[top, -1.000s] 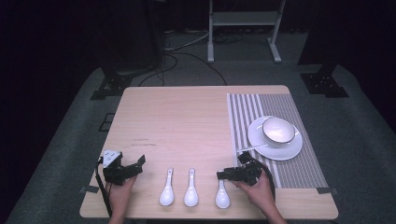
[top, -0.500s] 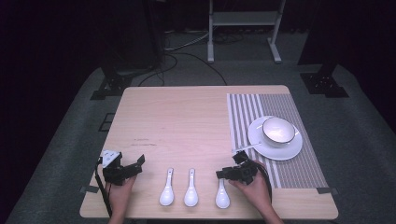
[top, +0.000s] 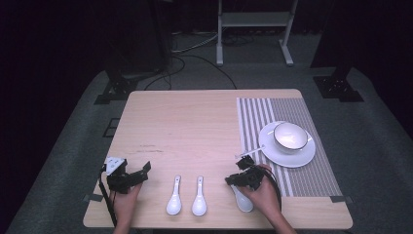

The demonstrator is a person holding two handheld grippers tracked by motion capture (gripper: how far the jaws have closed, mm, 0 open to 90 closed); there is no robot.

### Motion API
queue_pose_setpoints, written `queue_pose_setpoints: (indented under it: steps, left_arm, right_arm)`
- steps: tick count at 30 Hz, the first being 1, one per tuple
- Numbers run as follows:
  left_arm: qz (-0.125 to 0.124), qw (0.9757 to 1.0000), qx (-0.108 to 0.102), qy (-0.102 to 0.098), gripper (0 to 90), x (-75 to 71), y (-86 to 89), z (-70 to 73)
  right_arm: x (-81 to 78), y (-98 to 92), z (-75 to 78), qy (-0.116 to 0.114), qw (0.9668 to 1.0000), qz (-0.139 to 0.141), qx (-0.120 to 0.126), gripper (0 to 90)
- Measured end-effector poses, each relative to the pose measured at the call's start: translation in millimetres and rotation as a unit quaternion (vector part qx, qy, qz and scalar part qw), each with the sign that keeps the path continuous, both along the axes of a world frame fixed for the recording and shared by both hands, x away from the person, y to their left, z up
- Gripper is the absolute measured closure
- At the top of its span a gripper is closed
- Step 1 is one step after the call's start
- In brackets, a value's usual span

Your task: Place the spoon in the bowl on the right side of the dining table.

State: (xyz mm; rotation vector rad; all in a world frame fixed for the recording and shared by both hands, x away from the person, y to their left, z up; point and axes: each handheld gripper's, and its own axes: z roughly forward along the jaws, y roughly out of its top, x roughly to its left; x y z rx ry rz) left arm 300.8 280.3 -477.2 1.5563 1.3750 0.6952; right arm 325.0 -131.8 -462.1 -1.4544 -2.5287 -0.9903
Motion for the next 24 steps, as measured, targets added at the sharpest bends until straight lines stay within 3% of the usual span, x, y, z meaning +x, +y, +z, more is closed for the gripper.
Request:
queue_pose_setpoints:
  steps: [4,8,11,14,17,24]
  left_arm:
    - [0.000,1.0000,-0.003,0.001,1.2,0.0,0.5,-0.1]
    - [0.006,0.9998,-0.021,0.000,1.2,0.2,4.2,-0.4]
    - [0.003,0.9999,-0.015,0.001,1.2,0.1,4.0,-0.2]
    - [0.003,0.9999,-0.011,0.000,1.2,0.0,2.9,-0.2]
    - [0.003,0.9999,-0.012,0.000,1.2,-0.1,3.3,-0.2]
    - [0.003,0.9999,-0.011,-0.001,1.2,-0.2,2.9,-0.2]
  right_arm:
    - [1.6,2.9,1.5,-0.001,0.9998,0.015,-0.017,78.8]
    - [2.8,4.6,2.7,-0.005,0.9990,0.025,-0.035,82.4]
    - [3.4,2.3,2.2,0.002,0.9993,0.029,-0.024,83.0]
    - [5.0,-5.1,3.3,0.016,0.9993,0.028,0.017,83.1]
    - [5.6,-14.1,7.7,0.016,0.9987,0.020,0.043,83.6]
    - [6.9,-42.8,22.8,0.008,0.9923,-0.006,0.123,84.6]
